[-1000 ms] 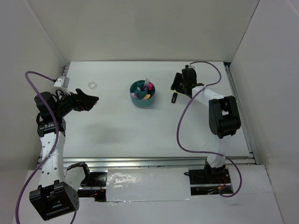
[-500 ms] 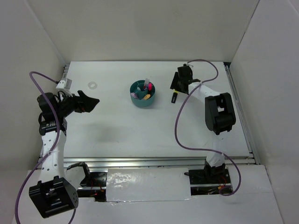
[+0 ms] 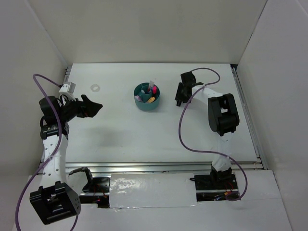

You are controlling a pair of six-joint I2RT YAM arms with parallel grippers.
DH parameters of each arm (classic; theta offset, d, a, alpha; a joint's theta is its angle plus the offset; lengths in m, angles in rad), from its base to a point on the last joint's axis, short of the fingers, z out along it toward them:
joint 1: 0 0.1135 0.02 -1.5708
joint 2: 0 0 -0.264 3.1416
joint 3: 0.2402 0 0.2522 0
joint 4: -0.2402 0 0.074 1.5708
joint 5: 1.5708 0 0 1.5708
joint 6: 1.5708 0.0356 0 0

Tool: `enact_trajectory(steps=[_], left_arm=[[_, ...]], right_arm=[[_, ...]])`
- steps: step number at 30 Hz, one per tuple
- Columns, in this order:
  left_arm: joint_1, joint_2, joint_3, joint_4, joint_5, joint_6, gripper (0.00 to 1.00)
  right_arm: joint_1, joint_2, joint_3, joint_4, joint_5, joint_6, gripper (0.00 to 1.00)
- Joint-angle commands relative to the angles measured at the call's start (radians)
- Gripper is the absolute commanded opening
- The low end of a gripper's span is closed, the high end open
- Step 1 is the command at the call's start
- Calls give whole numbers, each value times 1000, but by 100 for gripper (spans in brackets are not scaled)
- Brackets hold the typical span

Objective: Sort the stationery into containers
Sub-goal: Grab a piece of stationery with the right arm

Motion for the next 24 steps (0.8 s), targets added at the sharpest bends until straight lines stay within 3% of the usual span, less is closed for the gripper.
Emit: enact_trajectory(steps=[1,5,7,9,16,21,23,24], left_arm=[[5,-3,29,-2,-7,36,99],[5,0,46,-28,-21,46,99],[7,-2,53,-49,-25,56,99],[8,-9,63,-63,-30,63,99],[7,-55,58,-66,-15,54,99],[7,-66,70,-78,1,42,99],[4,-72,76,-88,1,42,99],[5,-75,80,-97,2,45,99]], right_arm=[[10,11,35,-65,-20,-11,51],[10,12,24,-71,-28,-20,18],[10,-8,-11,-76,-43,-22,6],[10,-49,-45,-91,-52,-20,0],[16,-290,-276,-169,-114,-48,0],[65,-388,-368,-332,-127,-100,1],[74,-417,-414,-355,-134,-88,12],[71,-445,-457,-358,-138,-80,23]])
